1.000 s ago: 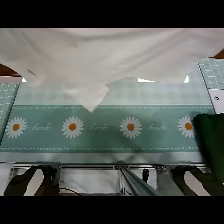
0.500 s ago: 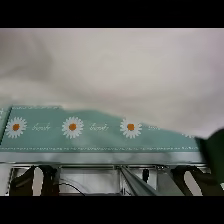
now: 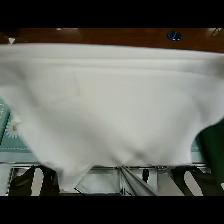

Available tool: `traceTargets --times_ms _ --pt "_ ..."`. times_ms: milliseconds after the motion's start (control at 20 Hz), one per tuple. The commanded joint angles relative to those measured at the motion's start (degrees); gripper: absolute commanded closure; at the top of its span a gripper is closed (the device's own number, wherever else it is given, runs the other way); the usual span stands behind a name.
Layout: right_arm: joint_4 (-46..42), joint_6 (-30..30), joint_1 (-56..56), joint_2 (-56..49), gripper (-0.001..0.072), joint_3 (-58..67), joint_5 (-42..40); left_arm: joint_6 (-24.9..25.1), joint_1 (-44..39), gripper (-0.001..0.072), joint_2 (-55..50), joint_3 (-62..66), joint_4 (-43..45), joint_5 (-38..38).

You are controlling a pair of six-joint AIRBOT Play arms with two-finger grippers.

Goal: Fold the shirts.

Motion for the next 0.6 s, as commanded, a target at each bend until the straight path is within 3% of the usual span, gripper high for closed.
traceTargets --times_ms 0,300,450,500,550 --pt "4.6 -1.9 0.0 -8.0 0.069 -11.6 -10.7 3.7 -7.1 0.0676 -9.6 -11.3 -5.5 7.8" --pt "17.0 -6.7 0.0 -36.5 0.0689 -5.9 -22.0 5.4 -22.7 0.0676 -37.6 -4.1 -5.6 29.0" --pt "24.4 -5.9 -0.8 -49.5 0.0682 4.0 -21.9 5.2 -24.6 0.0676 -48.3 4.8 -5.7 27.4" --pt "26.7 -5.3 -1.7 -52.5 0.0555 7.3 -20.8 5.2 -24.6 0.0673 -50.3 7.2 -5.7 25.1" --pt "28.6 -4.4 -3.1 -54.9 0.0311 10.4 -18.4 5.2 -24.3 0.0588 -51.6 9.3 -5.7 22.8"
